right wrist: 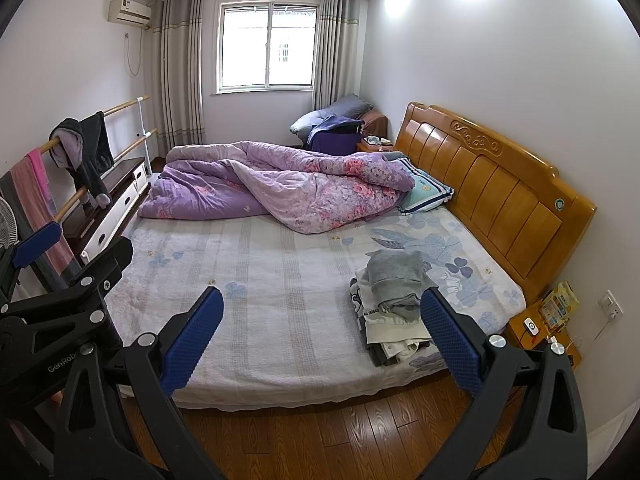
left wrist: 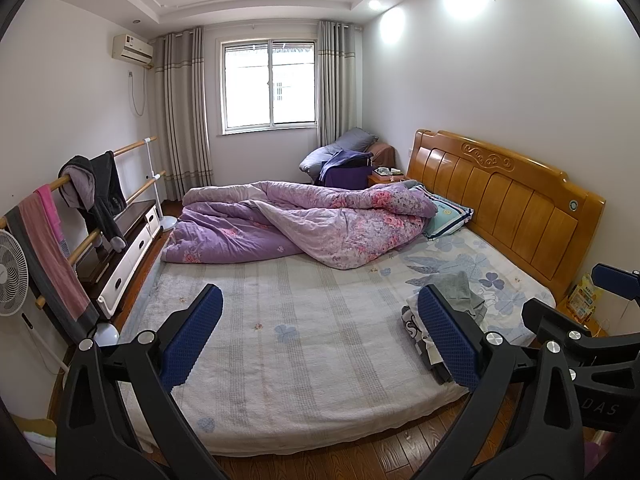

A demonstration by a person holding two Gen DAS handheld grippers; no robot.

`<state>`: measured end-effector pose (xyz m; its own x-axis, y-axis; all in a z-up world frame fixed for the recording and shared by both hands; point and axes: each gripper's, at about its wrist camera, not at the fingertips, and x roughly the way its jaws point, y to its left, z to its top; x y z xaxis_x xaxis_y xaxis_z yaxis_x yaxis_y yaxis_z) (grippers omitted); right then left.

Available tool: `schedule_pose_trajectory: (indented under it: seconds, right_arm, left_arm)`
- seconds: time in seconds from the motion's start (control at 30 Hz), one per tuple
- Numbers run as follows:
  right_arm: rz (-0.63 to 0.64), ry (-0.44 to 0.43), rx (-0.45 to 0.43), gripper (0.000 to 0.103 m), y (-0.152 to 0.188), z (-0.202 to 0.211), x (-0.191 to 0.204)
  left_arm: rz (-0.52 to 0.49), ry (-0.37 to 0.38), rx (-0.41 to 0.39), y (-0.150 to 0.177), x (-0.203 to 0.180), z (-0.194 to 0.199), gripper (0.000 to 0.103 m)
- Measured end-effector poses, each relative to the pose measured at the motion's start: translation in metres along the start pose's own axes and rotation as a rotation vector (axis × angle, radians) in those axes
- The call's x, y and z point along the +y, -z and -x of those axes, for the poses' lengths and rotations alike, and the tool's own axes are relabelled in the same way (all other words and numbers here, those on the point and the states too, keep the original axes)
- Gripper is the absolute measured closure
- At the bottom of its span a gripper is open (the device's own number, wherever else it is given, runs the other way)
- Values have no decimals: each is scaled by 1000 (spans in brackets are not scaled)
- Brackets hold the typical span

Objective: Fold large clothes

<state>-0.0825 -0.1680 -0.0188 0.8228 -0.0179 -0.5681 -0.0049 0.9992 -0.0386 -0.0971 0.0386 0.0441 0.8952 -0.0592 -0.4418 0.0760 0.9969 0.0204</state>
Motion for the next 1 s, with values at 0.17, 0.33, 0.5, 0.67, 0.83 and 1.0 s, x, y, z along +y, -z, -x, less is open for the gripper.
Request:
schedule_pose_trajectory:
  seconds: [0.17,0.33,0.5,0.67,0.83,1.0]
  right_arm:
    - [1,-3,3,8,-1,-3,0]
    - [0,-4,4,8,-1,-3,1]
    - [0,-4,5,8,-1,-3,1]
    - [-1,-5,6,8,-1,-3,2]
    - [-1,-5,7,8,-2,-3,2]
    - [-1,-11,13,8,0,-4,5]
  left_arm:
    - [0,0,3,-1,-1,-2,5]
    - [-1,1,2,0,-1,-2,5]
    - [-3,2,3,-1,-1,-4,5]
    - [-2,2,4,-2,0,-4,5]
    - [-4,2,6,-2,0,-7,5]
    - [-3,-2,11,2,2,-10,5]
